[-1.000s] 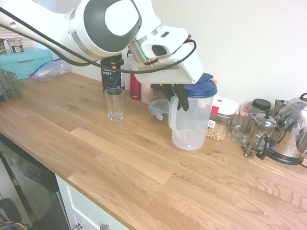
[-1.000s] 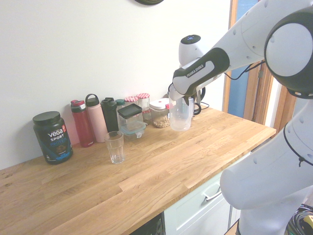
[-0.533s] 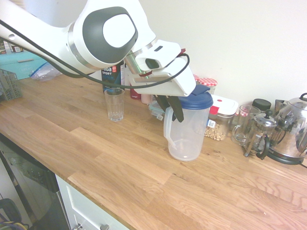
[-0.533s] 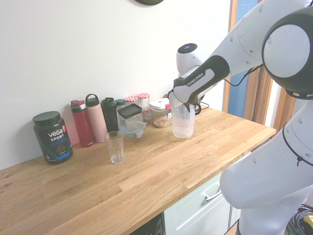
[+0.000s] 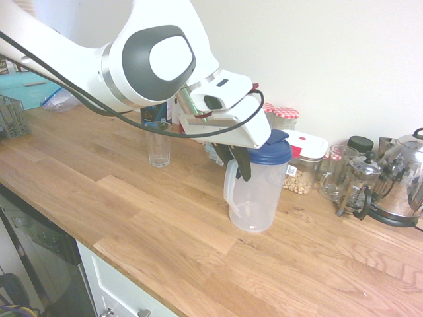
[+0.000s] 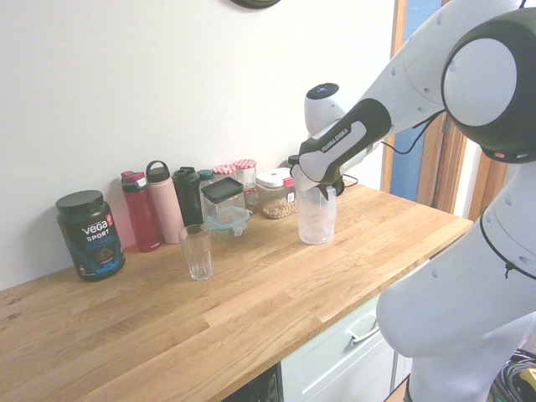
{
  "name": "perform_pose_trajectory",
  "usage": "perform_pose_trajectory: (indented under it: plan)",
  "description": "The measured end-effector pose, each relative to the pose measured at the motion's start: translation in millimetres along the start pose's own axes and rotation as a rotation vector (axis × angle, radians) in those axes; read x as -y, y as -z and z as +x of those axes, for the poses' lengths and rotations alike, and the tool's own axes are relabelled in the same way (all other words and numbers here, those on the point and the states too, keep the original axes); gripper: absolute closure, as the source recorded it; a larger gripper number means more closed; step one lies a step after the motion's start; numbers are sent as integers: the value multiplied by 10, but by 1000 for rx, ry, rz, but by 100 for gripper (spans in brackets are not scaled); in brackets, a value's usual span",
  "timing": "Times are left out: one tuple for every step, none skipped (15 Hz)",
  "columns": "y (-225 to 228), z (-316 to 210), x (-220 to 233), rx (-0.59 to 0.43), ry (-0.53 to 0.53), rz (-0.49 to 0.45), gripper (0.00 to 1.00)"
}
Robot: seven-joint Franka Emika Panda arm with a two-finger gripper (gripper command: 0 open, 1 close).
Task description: Pour me some water
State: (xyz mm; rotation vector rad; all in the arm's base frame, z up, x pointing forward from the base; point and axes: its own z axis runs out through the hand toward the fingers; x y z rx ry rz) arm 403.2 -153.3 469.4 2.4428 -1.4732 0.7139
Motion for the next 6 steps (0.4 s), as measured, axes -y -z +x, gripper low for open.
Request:
perform_pose_trajectory:
  plan:
    - [3, 11, -7, 3, -6, 0, 0]
    - [14, 21, -11, 15, -13, 0, 0]
    - [40, 25, -15, 50, -9, -8, 0]
    - [86, 24, -24, 114, 5, -18, 0]
    - [173, 20, -38, 196, 26, -17, 0]
    - [289, 32, -78, 277, 47, -6, 0]
